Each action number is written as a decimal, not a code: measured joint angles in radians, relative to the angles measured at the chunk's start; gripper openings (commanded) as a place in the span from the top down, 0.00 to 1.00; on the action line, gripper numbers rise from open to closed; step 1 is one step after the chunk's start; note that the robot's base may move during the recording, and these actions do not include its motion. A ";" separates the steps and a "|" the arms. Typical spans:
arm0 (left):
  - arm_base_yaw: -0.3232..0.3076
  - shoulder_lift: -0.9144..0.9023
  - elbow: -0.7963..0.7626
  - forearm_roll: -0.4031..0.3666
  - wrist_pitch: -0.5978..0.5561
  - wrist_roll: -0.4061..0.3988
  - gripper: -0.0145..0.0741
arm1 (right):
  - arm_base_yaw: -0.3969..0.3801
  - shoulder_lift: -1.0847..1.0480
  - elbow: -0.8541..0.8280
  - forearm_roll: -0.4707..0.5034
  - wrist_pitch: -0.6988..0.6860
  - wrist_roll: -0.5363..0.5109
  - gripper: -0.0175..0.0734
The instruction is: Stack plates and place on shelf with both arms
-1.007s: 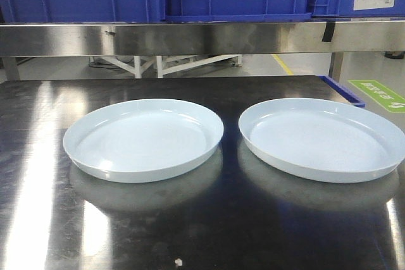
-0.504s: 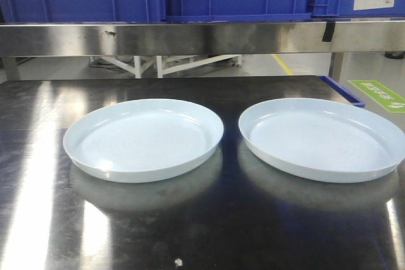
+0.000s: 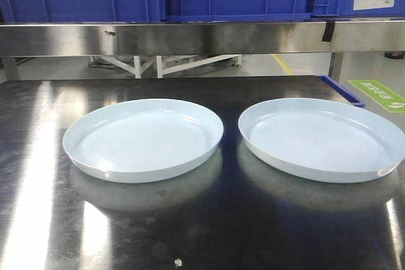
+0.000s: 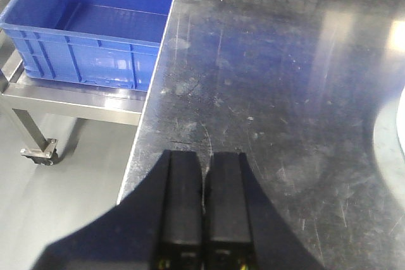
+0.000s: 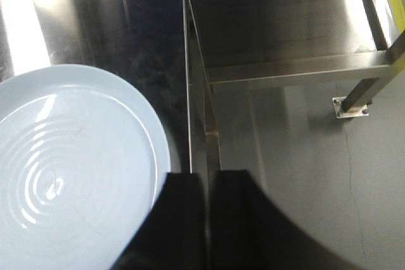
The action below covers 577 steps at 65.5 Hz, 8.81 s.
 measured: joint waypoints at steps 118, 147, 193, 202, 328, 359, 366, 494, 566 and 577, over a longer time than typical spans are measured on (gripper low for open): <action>0.000 0.000 0.000 0.000 0.000 0.000 0.74 | 0.025 0.338 -0.198 0.054 0.076 0.000 0.26; 0.000 0.000 0.000 0.000 0.000 0.000 0.74 | 0.089 0.435 -0.236 0.056 0.127 0.000 0.26; 0.000 0.000 0.000 0.000 0.000 0.000 0.74 | 0.083 0.457 -0.236 0.045 0.131 0.000 0.26; 0.000 0.000 0.000 0.000 0.000 0.000 0.74 | 0.083 0.459 -0.236 0.040 0.131 0.000 0.26; 0.000 0.000 0.000 0.000 0.000 0.000 0.74 | 0.461 0.452 -0.563 0.005 0.160 0.000 0.78; 0.000 0.000 0.000 0.000 0.000 0.000 0.74 | 0.561 0.638 -0.664 0.008 0.154 0.000 0.78; 0.000 0.000 0.000 0.000 0.000 0.000 0.74 | 0.565 0.642 -0.664 0.008 0.154 0.000 0.76; 0.000 0.000 0.000 0.000 0.000 0.000 0.74 | 0.569 0.641 -0.673 -0.006 0.139 -0.001 0.78; 0.000 0.000 0.000 0.000 0.000 0.000 0.74 | 0.309 -0.204 -0.107 -0.077 0.021 -0.002 0.78; 0.000 0.000 0.000 0.000 0.000 0.000 0.74 | 0.270 -0.323 -0.021 -0.077 0.021 -0.002 0.78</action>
